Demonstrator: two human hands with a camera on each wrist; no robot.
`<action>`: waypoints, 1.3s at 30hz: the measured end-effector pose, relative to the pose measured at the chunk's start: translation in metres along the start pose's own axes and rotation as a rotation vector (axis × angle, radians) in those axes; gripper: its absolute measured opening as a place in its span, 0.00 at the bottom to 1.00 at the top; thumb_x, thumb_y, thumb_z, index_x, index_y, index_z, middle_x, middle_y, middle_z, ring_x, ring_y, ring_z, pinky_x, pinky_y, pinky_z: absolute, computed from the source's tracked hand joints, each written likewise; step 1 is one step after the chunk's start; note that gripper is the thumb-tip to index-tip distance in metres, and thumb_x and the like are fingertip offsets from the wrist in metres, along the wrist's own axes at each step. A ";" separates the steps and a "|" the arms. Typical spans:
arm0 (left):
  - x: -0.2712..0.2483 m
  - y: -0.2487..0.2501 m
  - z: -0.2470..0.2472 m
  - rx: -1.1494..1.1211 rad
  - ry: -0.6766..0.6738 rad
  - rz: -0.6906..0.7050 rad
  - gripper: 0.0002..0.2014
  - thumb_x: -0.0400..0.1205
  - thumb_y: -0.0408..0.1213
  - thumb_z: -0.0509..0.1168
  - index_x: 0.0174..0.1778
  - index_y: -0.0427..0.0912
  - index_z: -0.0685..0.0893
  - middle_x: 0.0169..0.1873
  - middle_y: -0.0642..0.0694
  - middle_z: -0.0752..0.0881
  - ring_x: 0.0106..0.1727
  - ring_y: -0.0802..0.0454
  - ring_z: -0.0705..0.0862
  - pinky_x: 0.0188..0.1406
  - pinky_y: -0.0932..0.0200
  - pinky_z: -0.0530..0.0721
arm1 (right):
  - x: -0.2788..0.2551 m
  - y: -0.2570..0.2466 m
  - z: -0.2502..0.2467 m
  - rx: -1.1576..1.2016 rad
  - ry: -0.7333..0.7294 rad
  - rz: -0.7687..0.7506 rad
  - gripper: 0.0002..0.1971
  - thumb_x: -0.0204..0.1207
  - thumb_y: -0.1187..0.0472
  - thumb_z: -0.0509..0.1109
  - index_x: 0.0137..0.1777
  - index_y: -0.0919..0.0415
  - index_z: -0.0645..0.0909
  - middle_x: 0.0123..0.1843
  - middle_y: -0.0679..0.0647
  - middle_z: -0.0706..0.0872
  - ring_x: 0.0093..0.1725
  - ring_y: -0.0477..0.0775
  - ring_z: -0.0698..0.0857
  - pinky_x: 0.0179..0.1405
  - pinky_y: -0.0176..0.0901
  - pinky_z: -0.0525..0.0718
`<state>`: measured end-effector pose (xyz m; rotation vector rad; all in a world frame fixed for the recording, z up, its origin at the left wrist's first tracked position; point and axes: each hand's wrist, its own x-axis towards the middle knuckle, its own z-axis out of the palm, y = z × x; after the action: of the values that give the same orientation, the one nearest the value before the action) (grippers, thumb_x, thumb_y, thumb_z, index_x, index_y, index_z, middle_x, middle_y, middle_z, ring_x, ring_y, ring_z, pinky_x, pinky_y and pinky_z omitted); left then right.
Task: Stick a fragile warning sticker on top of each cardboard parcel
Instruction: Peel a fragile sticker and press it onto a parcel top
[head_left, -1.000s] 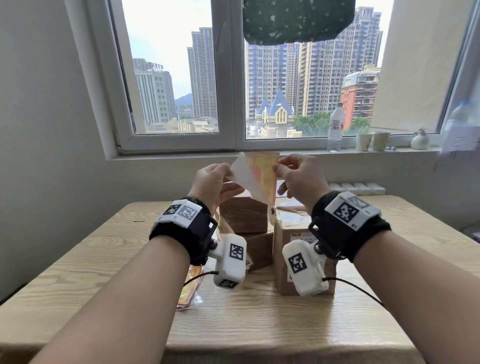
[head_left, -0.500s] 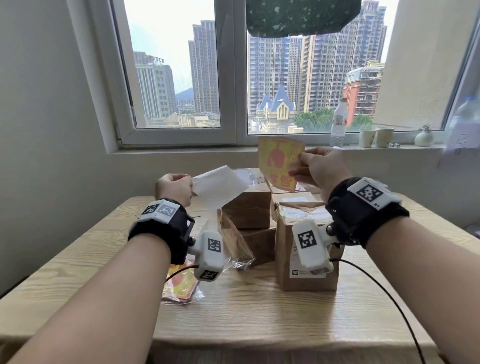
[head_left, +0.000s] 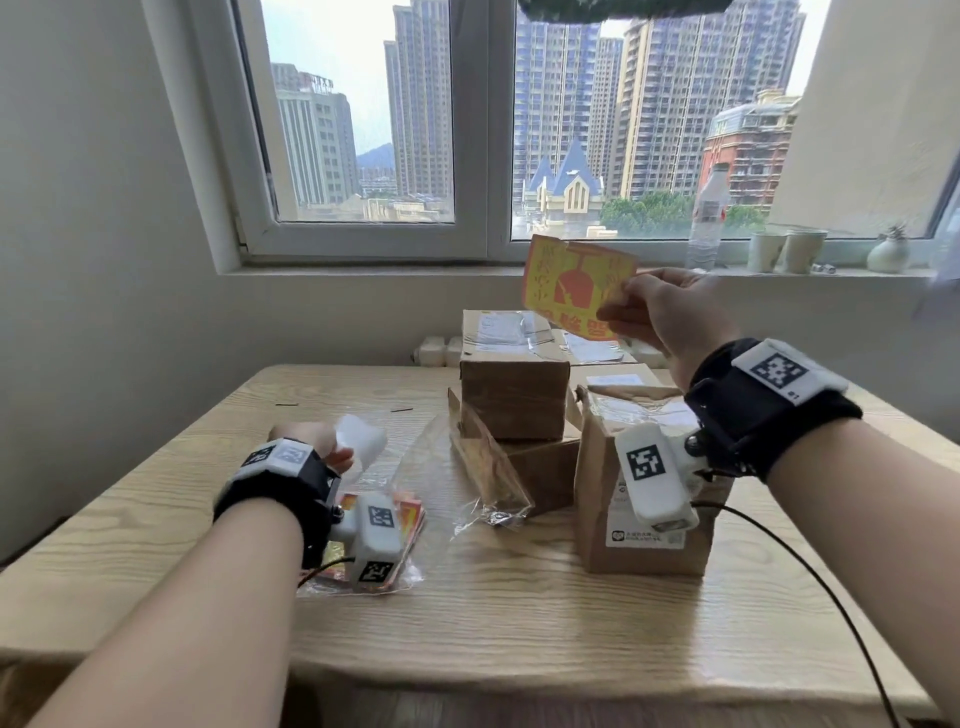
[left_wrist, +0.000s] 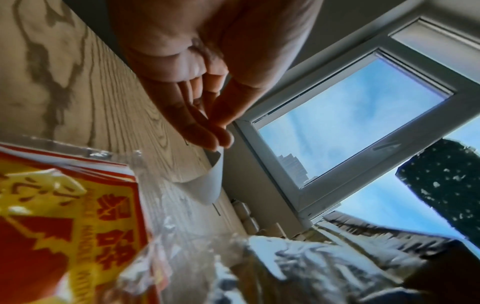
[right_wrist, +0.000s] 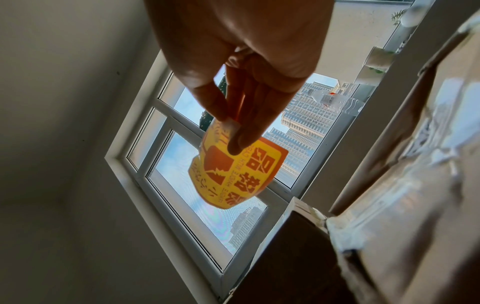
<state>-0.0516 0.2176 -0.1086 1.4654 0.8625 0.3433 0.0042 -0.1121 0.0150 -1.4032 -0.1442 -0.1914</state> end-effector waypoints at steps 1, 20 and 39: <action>0.000 -0.004 0.002 -0.001 -0.028 -0.018 0.15 0.85 0.24 0.52 0.33 0.39 0.71 0.31 0.40 0.80 0.26 0.52 0.80 0.30 0.58 0.80 | 0.001 0.002 0.002 -0.002 -0.005 -0.002 0.04 0.81 0.67 0.66 0.46 0.63 0.82 0.37 0.62 0.90 0.34 0.54 0.91 0.37 0.41 0.91; -0.095 0.099 0.068 0.025 -0.266 0.354 0.08 0.83 0.40 0.65 0.41 0.39 0.83 0.31 0.45 0.83 0.23 0.57 0.79 0.18 0.68 0.79 | -0.006 -0.007 -0.011 0.042 -0.069 -0.094 0.13 0.82 0.60 0.65 0.37 0.63 0.83 0.39 0.63 0.89 0.39 0.60 0.90 0.46 0.48 0.90; -0.178 0.081 0.153 0.053 -0.690 0.445 0.17 0.71 0.16 0.72 0.45 0.38 0.74 0.55 0.30 0.84 0.42 0.40 0.90 0.32 0.56 0.91 | -0.019 0.008 -0.074 -0.308 -0.081 -0.237 0.14 0.72 0.77 0.74 0.37 0.54 0.87 0.45 0.53 0.91 0.51 0.55 0.90 0.53 0.51 0.90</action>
<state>-0.0420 -0.0044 0.0028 1.6666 -0.0114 0.1180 -0.0132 -0.1833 -0.0092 -1.7005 -0.3613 -0.3646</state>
